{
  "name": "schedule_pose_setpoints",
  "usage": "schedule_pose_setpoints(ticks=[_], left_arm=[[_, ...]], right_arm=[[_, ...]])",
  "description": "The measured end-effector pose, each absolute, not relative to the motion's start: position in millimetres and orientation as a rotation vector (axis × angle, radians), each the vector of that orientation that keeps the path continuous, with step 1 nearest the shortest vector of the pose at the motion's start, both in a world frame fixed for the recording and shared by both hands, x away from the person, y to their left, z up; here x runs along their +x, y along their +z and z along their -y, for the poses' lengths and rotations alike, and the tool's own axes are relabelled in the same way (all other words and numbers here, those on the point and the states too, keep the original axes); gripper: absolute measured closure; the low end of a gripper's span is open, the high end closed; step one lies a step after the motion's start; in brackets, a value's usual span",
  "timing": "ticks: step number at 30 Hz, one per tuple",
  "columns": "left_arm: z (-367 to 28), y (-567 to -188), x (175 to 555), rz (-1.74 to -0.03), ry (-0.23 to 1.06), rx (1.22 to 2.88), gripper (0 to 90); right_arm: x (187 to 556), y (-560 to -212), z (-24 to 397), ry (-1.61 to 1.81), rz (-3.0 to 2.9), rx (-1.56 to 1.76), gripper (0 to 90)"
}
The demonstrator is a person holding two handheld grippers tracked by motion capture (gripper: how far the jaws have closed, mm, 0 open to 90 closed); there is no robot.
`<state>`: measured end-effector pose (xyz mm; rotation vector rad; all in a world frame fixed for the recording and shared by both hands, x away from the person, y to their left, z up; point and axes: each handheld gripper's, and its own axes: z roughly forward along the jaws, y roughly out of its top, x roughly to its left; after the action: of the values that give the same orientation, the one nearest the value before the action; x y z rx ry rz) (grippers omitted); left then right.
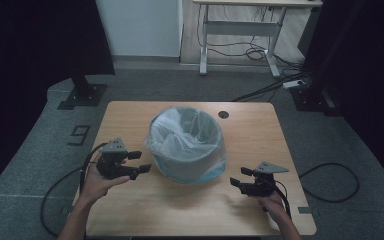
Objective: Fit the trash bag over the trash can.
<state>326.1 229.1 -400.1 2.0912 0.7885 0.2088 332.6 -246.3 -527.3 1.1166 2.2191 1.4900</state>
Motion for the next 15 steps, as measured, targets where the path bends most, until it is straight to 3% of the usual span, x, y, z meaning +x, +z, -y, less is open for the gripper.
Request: schedule_pose_setpoints(ticks=[15], left_arm=[[-230.2,-438.4,318.6,-0.850,0.190,2.124,33.0]], right_arm=[[333.9,-529.6,246.6,1.483,-2.224,1.120,27.8]])
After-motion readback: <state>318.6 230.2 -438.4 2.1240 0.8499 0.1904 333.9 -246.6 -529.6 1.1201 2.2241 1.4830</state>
